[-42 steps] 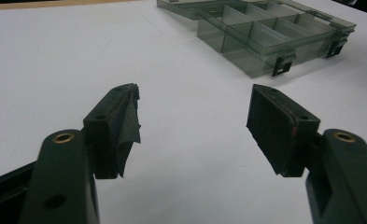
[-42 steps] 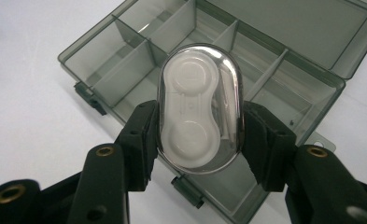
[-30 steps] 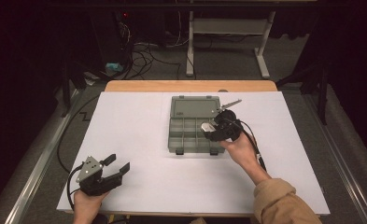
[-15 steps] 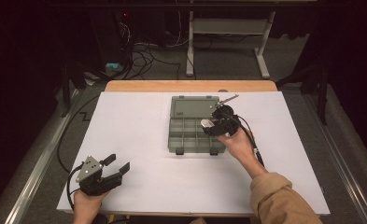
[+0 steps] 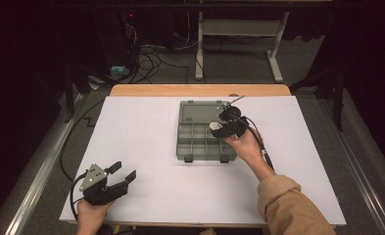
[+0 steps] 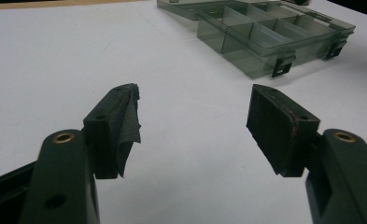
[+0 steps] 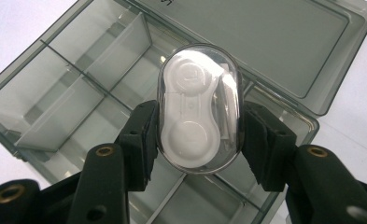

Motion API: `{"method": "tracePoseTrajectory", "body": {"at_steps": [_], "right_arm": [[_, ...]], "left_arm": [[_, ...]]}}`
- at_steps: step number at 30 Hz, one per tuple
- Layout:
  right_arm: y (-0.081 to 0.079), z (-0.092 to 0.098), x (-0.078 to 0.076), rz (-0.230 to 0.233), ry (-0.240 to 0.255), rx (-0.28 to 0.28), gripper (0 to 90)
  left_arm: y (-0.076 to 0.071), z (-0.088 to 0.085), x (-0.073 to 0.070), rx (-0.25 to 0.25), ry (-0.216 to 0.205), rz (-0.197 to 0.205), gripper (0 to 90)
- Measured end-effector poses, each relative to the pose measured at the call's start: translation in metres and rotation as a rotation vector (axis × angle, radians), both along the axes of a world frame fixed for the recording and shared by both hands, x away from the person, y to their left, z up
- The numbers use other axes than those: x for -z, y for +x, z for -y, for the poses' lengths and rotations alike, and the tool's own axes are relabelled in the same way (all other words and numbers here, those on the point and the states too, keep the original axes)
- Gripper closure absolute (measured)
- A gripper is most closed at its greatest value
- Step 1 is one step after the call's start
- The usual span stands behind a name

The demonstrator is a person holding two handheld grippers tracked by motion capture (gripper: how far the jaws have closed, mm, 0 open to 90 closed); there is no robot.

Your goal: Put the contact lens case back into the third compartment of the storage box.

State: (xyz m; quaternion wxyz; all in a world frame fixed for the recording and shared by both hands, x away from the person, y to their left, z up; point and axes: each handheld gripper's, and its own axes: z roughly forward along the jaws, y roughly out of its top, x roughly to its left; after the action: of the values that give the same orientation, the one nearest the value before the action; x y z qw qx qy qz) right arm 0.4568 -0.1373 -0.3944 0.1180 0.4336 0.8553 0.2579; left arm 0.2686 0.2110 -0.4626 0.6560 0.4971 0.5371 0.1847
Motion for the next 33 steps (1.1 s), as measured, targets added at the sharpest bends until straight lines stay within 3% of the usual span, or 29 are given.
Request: {"method": "tracePoseTrajectory", "body": {"at_steps": [19, 33], "right_arm": [[0.011, -0.010, 0.010, -0.027, -0.042, 0.013, 49.2], [0.013, -0.014, 0.011, -0.006, -0.061, 0.011, 45.2]], "left_arm": [[0.000, 0.000, 0.000, -0.002, -0.003, 0.000, 34.5], [0.000, 0.000, 0.000, -0.002, -0.003, 0.001, 34.4]]}}
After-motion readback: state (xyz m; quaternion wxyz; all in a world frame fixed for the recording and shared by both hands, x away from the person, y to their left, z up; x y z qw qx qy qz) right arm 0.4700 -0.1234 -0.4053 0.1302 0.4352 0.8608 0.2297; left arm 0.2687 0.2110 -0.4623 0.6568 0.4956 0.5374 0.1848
